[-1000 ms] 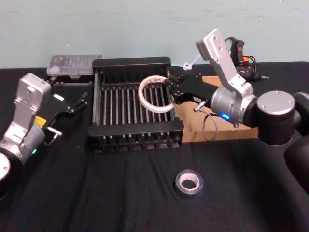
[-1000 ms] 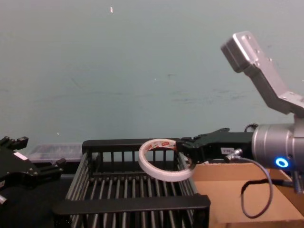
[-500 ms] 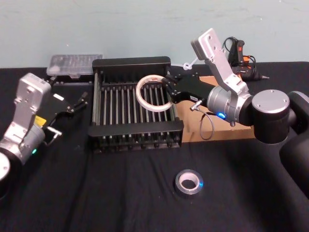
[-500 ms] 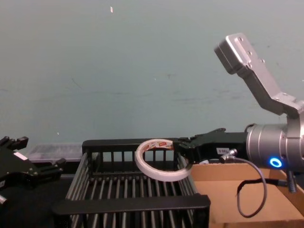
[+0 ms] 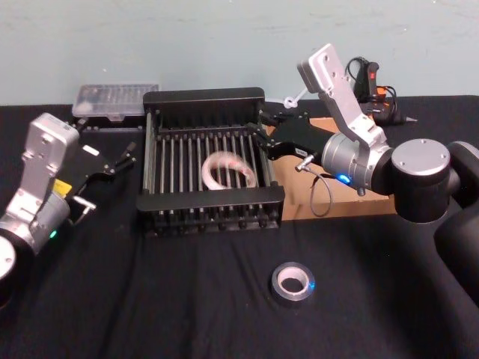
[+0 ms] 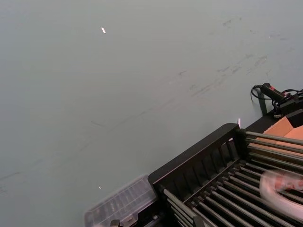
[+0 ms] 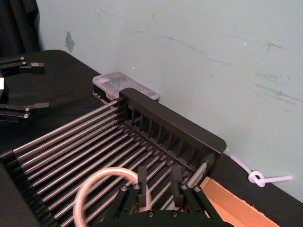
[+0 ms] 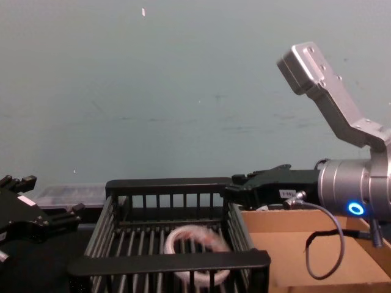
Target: Pick up the white tape and place it into the black box , Pick up the silver tape and place it into the brown box.
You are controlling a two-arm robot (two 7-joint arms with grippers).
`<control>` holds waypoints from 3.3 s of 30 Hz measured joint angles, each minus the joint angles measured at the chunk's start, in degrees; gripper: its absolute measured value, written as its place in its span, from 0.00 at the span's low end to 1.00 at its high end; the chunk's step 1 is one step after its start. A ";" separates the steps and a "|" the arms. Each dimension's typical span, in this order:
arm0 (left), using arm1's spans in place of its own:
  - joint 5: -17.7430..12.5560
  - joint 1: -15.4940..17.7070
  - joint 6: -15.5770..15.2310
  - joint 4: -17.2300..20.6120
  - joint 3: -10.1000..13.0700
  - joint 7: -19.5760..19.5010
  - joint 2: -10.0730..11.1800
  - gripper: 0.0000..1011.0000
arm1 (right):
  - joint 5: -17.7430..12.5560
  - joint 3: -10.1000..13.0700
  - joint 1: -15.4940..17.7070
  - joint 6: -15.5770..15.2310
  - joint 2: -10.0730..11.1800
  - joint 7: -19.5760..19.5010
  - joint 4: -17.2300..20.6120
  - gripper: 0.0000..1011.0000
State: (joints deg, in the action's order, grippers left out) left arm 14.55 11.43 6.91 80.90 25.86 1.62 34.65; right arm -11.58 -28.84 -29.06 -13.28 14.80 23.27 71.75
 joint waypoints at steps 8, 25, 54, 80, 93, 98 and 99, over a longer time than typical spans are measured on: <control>0.00 0.00 0.00 0.00 0.00 0.00 0.00 0.99 | -0.04 0.00 0.05 -0.03 0.04 0.00 0.05 0.51; 0.00 0.00 0.00 0.00 0.00 0.00 0.00 0.99 | -0.10 0.01 0.07 -0.06 0.07 0.00 0.10 0.99; 0.00 0.00 0.00 0.00 0.00 0.00 0.00 0.99 | -5.20 5.88 10.00 -5.70 10.73 2.99 17.26 0.99; 0.00 0.00 0.00 0.00 0.00 0.00 0.00 0.99 | -10.79 5.18 22.96 -6.37 24.06 6.42 28.54 0.99; 0.00 0.00 0.00 0.00 0.00 0.00 0.00 0.99 | -11.46 2.72 23.44 -7.41 25.45 6.88 28.46 0.99; 0.00 0.00 0.00 0.00 0.00 0.00 0.00 0.99 | -11.46 1.76 23.04 -7.71 25.56 6.99 28.08 0.99; 0.00 0.00 0.00 0.00 0.00 0.00 0.00 0.99 | -11.46 1.62 22.96 -7.76 25.56 7.01 28.01 0.99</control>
State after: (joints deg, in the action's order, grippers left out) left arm 14.55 11.43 6.91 80.90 25.86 1.62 34.65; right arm -23.04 -27.22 -6.10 -21.04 40.36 30.29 99.77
